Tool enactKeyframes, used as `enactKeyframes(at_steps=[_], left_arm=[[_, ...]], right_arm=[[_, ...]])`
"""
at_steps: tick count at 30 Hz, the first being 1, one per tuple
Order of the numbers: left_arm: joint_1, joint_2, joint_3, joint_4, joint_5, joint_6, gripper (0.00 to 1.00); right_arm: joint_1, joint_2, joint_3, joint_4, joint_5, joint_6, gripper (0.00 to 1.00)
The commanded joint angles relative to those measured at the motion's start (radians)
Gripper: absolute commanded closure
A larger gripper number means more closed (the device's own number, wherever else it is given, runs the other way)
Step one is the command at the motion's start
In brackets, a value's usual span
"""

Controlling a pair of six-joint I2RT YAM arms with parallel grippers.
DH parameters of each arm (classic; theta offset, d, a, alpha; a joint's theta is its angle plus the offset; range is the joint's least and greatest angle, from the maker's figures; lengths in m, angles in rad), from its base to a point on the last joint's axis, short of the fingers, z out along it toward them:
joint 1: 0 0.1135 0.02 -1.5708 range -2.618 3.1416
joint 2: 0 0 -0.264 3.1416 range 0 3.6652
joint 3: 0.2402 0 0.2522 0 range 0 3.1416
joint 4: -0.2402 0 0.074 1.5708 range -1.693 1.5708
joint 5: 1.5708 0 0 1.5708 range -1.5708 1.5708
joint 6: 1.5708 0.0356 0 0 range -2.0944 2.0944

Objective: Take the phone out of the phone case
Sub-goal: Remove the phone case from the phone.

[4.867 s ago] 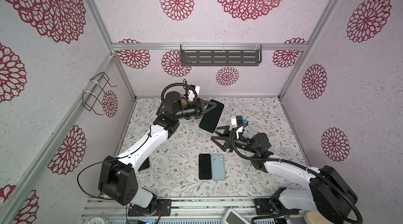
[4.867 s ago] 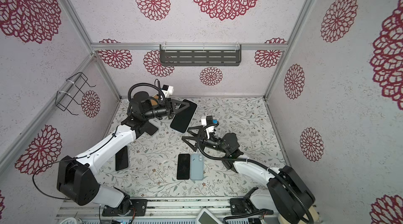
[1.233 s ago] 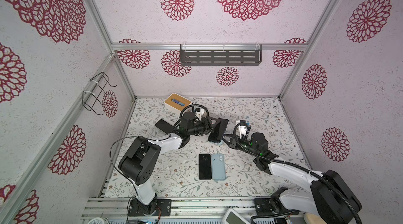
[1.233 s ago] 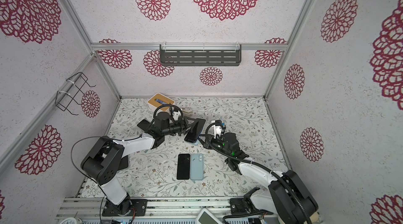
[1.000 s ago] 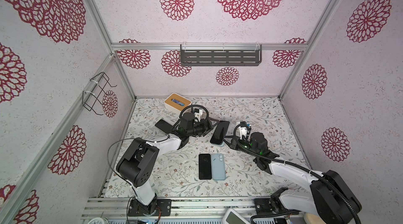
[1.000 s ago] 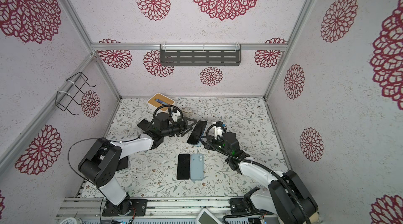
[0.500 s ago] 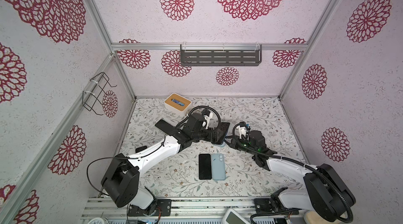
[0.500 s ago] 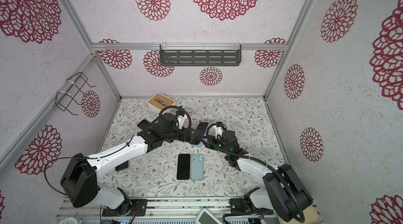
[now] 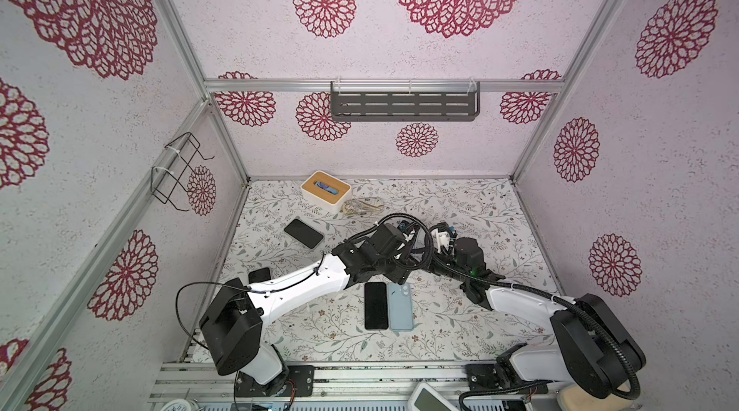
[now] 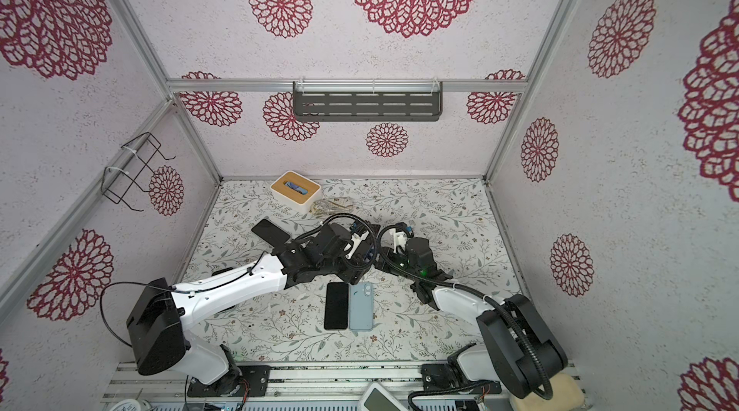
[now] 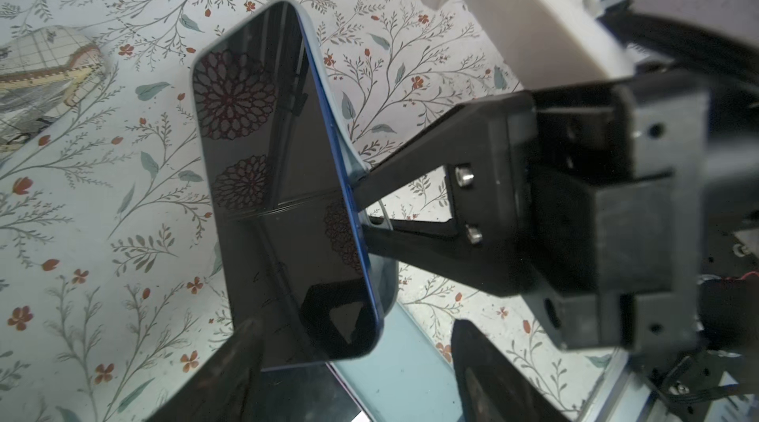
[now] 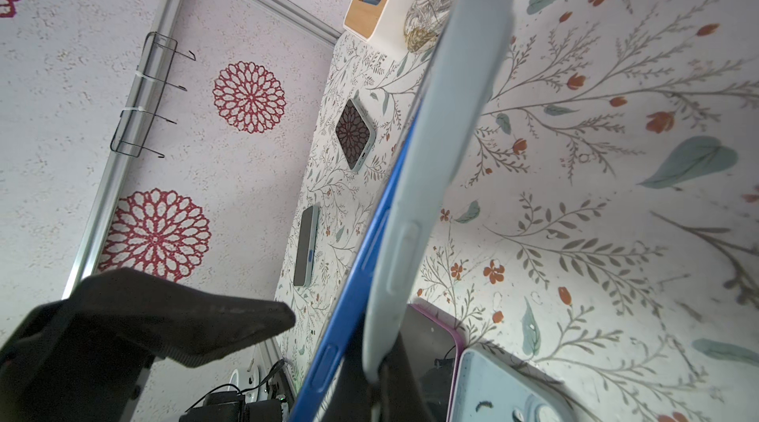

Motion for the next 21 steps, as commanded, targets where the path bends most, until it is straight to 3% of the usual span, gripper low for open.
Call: enactKeyframes(at_steps=[1, 10, 15, 21], left_arm=[[-0.014, 0.039, 0.036, -0.023, -0.108, 0.045, 0.28], [-0.045, 0.069, 0.042, 0.024, -0.324, 0.102, 0.44], [-0.046, 0.071, 0.025, 0.072, -0.336, 0.126, 0.52], [-0.048, 0.065, -0.011, 0.139, -0.342, 0.140, 0.74]], right_arm=[[-0.003, -0.016, 0.042, 0.128, -0.028, 0.023, 1.00], [-0.001, -0.003, 0.020, 0.196, -0.067, 0.064, 1.00], [-0.002, 0.004, 0.002, 0.232, -0.081, 0.083, 1.00], [-0.002, 0.006, -0.002, 0.252, -0.109, 0.107, 1.00]])
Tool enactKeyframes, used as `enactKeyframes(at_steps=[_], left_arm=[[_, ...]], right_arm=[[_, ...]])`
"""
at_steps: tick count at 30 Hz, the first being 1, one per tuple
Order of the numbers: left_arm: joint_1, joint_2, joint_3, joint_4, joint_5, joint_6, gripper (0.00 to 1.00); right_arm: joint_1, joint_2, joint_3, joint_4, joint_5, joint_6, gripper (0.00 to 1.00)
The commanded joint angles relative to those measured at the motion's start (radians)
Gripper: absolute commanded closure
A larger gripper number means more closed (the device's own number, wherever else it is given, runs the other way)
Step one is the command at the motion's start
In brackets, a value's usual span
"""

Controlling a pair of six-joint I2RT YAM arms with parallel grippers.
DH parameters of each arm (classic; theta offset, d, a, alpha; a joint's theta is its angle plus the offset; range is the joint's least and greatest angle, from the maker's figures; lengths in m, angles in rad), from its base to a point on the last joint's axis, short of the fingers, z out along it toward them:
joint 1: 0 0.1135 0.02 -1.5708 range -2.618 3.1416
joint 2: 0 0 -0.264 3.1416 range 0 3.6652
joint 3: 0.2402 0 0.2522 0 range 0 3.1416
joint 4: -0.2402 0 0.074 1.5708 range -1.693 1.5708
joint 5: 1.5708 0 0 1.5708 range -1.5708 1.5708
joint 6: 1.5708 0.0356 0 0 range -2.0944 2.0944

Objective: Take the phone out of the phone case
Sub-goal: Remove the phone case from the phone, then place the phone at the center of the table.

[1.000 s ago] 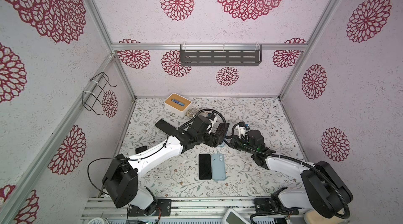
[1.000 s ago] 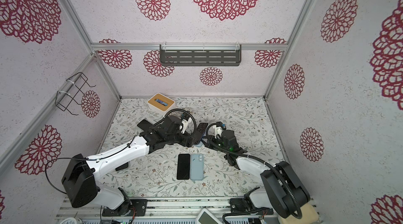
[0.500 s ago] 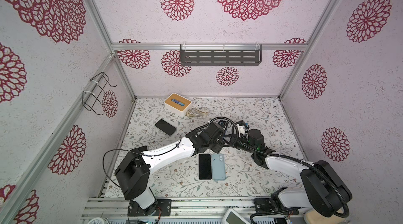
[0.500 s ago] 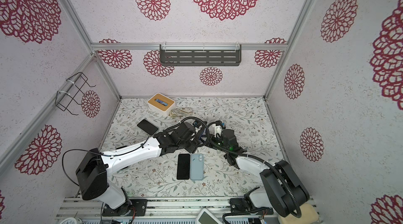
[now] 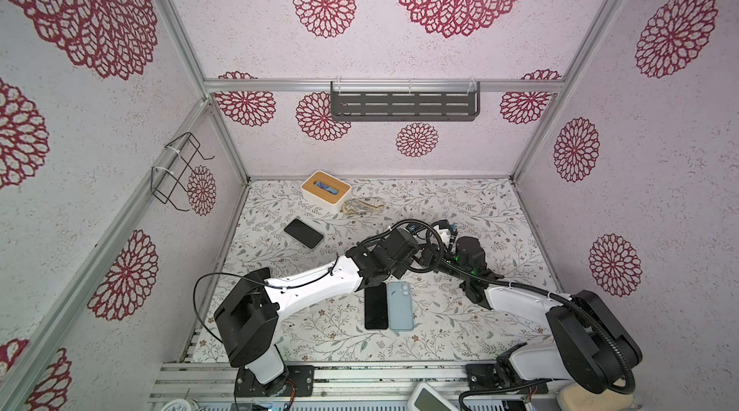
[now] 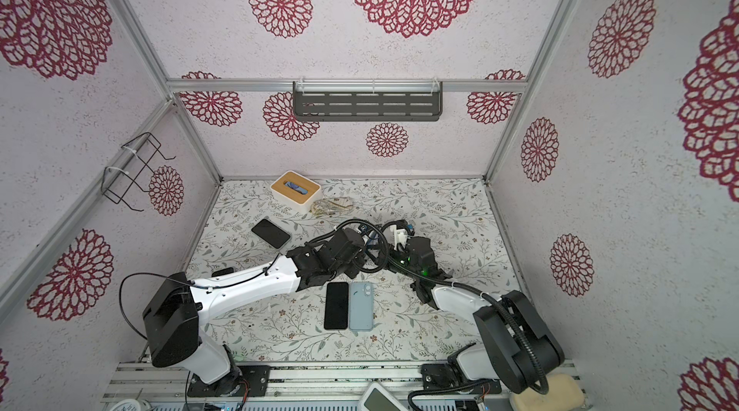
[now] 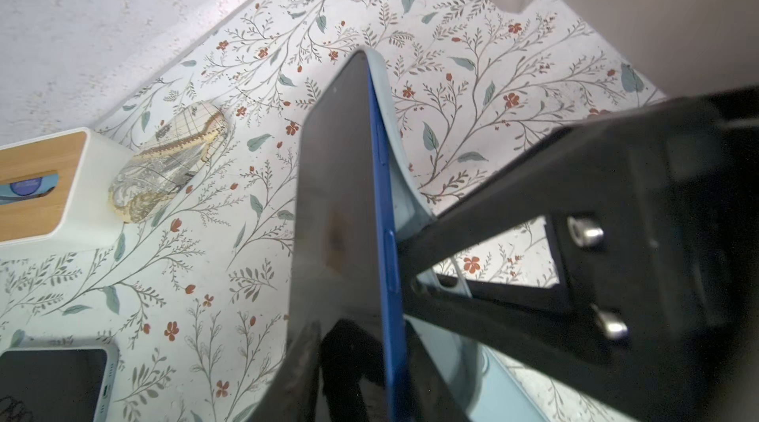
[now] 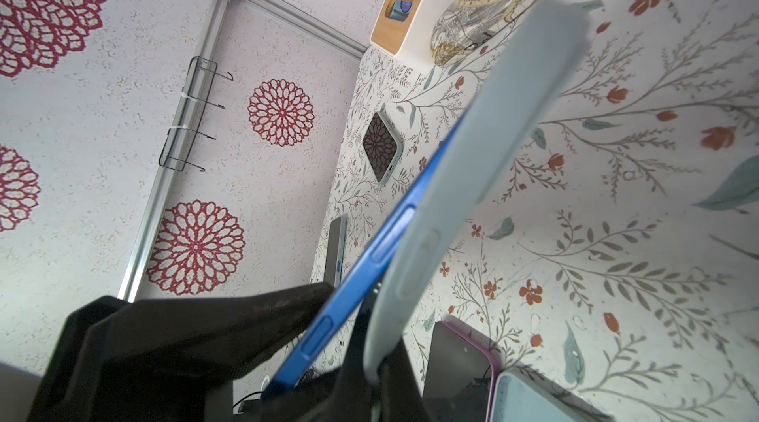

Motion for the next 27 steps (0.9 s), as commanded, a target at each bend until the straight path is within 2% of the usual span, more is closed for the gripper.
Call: enactKeyframes(at_steps=[1, 4, 6, 10, 15, 18, 22, 27], left_arm=[[0.004, -0.004, -0.028, 0.053, -0.018, 0.017, 0.79], [0.003, -0.013, -0.040, 0.064, 0.004, 0.017, 0.88], [0.001, -0.018, -0.048, 0.066, -0.012, 0.019, 0.91], [0.015, -0.085, -0.086, 0.084, -0.110, 0.018, 0.98], [0.024, -0.204, -0.104, 0.066, -0.288, 0.051, 1.00], [0.027, -0.245, -0.099, -0.036, -0.378, 0.055, 1.00], [0.030, -0.236, -0.131, -0.191, -0.473, -0.017, 1.00], [0.024, -0.127, -0.099, -0.252, -0.445, -0.068, 1.00]], right_arm=[[0.002, -0.022, 0.009, 0.132, -0.081, 0.020, 1.00], [0.001, -0.027, 0.014, 0.129, -0.087, 0.031, 1.00], [0.001, -0.029, 0.019, 0.128, -0.092, 0.038, 1.00], [-0.005, -0.027, 0.029, 0.095, -0.105, 0.037, 1.00], [-0.035, 0.011, 0.068, -0.126, -0.084, -0.066, 1.00], [-0.064, 0.071, 0.098, -0.177, -0.125, -0.100, 1.00], [-0.070, 0.135, 0.178, -0.322, -0.128, -0.205, 1.00], [-0.079, 0.227, 0.248, -0.404, -0.173, -0.262, 1.00]])
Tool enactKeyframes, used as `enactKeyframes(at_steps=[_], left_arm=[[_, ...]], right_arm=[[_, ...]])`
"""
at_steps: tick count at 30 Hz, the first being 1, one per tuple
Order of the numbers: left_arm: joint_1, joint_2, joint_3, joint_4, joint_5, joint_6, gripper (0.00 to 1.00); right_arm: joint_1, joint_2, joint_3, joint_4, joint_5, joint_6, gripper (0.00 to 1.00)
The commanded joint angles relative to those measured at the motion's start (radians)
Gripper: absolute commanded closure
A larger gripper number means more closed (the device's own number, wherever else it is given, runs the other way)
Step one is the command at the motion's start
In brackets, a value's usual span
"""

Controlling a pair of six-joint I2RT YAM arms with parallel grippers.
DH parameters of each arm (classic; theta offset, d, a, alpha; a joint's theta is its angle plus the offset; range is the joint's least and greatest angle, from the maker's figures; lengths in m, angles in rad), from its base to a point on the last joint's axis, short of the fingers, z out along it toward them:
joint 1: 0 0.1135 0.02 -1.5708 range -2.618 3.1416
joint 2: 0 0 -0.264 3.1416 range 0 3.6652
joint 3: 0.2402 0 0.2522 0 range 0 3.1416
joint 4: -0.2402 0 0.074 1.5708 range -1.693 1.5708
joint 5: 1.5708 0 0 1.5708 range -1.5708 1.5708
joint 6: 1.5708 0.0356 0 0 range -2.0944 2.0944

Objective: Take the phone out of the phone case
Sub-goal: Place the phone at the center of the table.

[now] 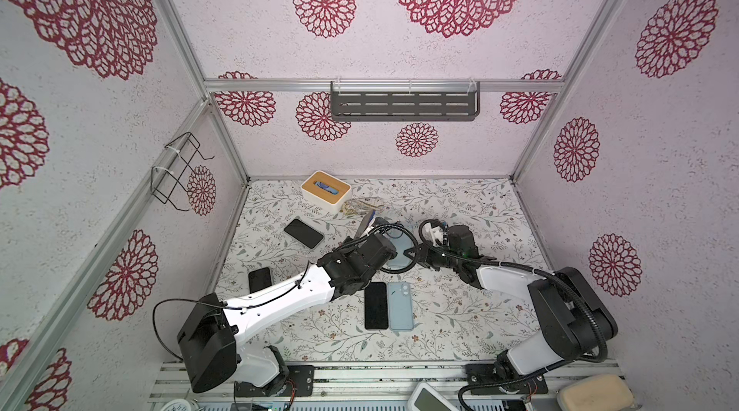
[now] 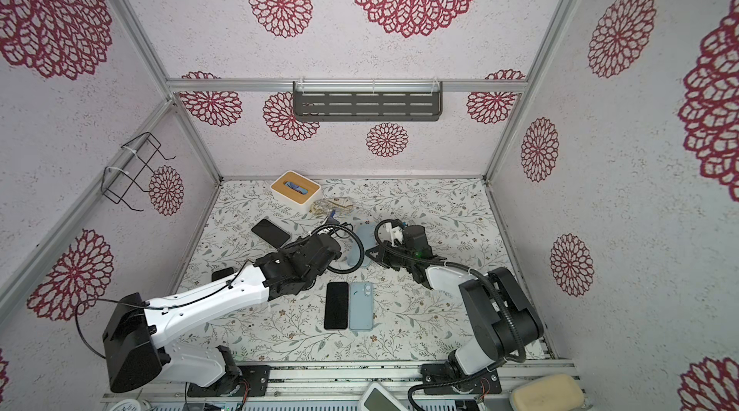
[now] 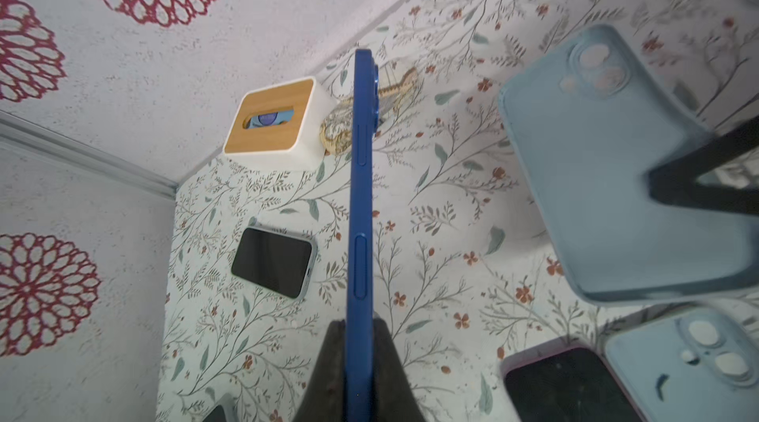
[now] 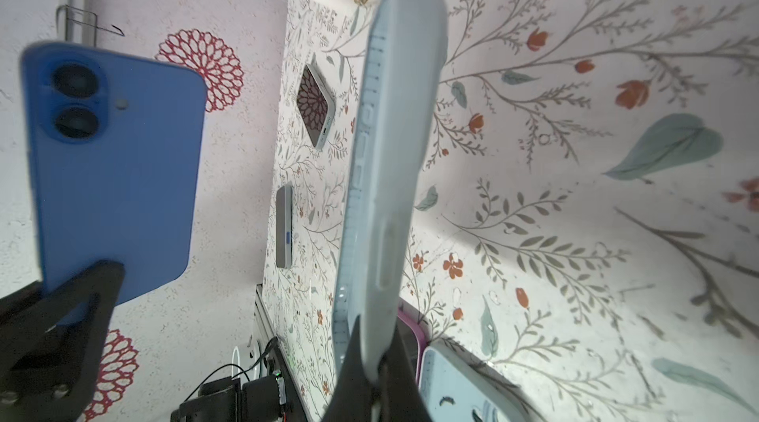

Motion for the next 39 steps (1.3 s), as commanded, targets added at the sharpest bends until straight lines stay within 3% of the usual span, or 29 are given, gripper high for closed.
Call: enactKeyframes(at_steps=[1, 5, 15, 23, 29, 35, 39], left_arm=[[0.000, 0.101, 0.054, -0.086, -0.039, -0.060, 1.00], [-0.002, 0.239, 0.111, -0.102, -0.047, -0.078, 1.00], [-0.027, 0.308, 0.039, 0.113, 0.020, 0.031, 1.00], [-0.037, 0.426, 0.146, 0.022, 0.026, -0.031, 1.00], [-0.055, 0.469, 0.188, 0.008, 0.042, -0.078, 0.72], [-0.065, 0.475, 0.187, 0.037, 0.092, -0.121, 0.62], [-0.062, 0.441, 0.173, 0.053, 0.104, -0.169, 0.44]], right_arm=[[-0.005, 0.038, 0.071, -0.112, -0.045, -0.111, 1.00], [-0.015, 0.058, 0.110, -0.217, -0.038, -0.180, 1.00], [-0.035, 0.098, 0.096, -0.219, -0.065, -0.205, 1.00], [-0.046, 0.145, 0.131, -0.251, -0.079, -0.235, 1.00], [-0.047, 0.176, 0.171, -0.317, -0.083, -0.283, 1.00], [-0.058, 0.203, 0.189, -0.333, -0.086, -0.299, 1.00], [-0.063, 0.225, 0.212, -0.358, -0.075, -0.316, 1.00]])
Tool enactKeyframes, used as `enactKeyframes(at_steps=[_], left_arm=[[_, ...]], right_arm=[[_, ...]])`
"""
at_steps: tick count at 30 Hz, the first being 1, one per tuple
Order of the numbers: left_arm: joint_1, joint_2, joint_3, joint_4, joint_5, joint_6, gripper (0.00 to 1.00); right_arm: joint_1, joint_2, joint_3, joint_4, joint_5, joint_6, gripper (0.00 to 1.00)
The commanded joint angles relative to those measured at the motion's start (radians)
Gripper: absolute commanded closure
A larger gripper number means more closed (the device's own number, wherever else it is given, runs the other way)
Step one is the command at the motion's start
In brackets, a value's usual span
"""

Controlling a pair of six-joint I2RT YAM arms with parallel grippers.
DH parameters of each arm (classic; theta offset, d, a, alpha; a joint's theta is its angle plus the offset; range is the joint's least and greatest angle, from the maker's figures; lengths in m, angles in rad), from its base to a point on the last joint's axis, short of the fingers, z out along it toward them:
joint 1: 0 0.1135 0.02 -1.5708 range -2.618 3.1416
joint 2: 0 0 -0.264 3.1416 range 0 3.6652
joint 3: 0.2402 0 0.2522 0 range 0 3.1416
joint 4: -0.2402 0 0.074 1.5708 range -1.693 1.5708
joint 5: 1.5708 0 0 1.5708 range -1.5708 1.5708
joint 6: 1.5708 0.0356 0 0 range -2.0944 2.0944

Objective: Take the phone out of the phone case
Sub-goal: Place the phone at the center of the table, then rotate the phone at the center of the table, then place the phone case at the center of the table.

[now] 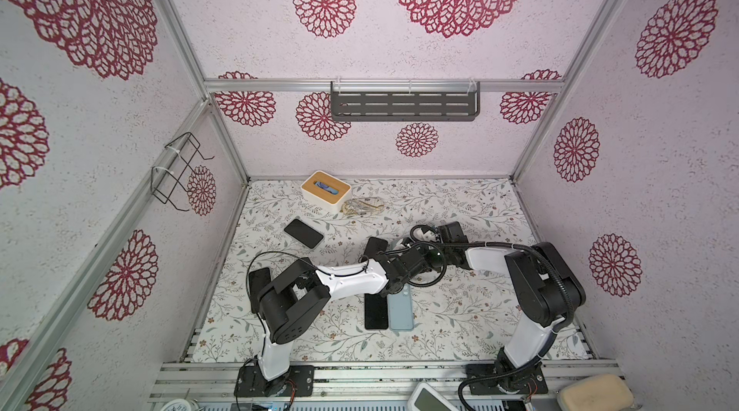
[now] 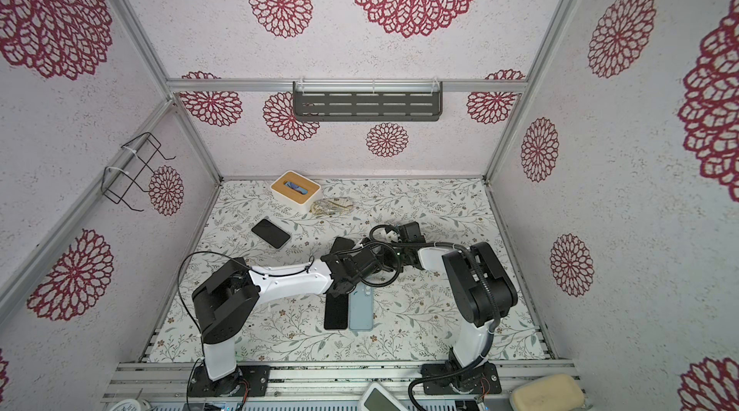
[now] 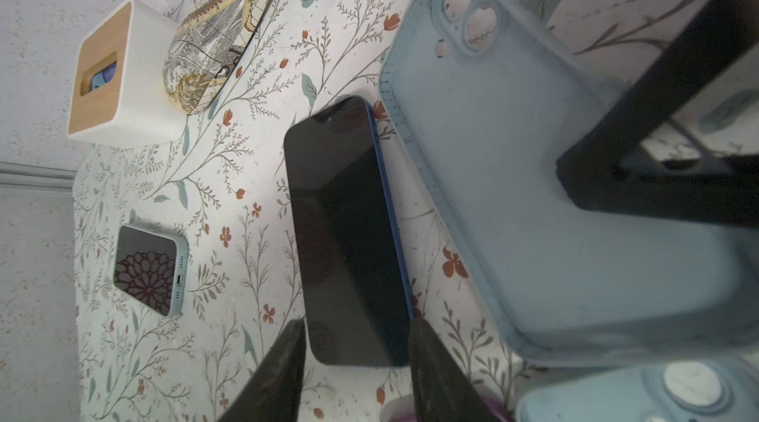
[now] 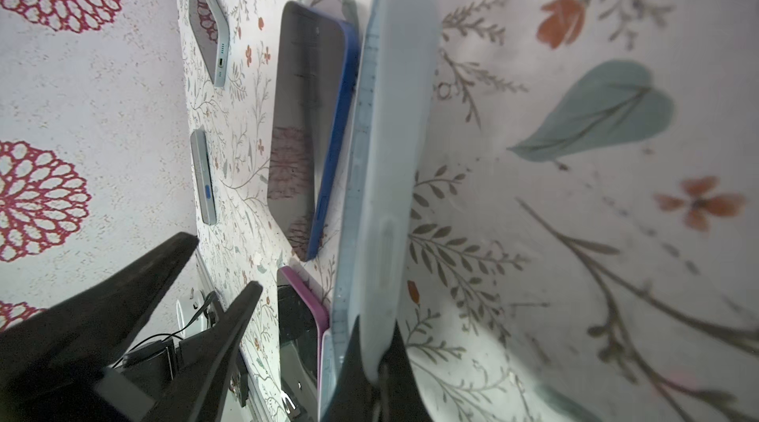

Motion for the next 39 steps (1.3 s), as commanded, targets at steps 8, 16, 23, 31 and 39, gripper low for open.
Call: enactKeyframes(at_steps=[8, 16, 23, 31, 39], left_arm=[[0.215, -0.268, -0.152, 0.035, 0.158, -0.280, 0.23], [0.416, -0.279, -0.281, 0.104, 0.431, -0.352, 0.60], [0.440, -0.204, -0.260, 0.136, 0.524, -0.365, 0.86], [0.441, -0.101, -0.198, 0.088, 0.506, -0.403, 0.92], [0.400, -0.051, -0.171, 0.115, 0.538, -0.408, 0.93]], right_arm=[[-0.013, 0.029, 0.079, -0.060, 0.033, -0.043, 1.00], [-0.009, 0.046, 0.088, -0.074, 0.054, -0.055, 1.00], [-0.002, 0.041, 0.099, -0.101, 0.067, -0.069, 1.00], [0.018, 0.055, 0.104, -0.098, 0.070, -0.068, 1.00], [0.019, 0.059, 0.102, -0.088, 0.062, -0.065, 1.00]])
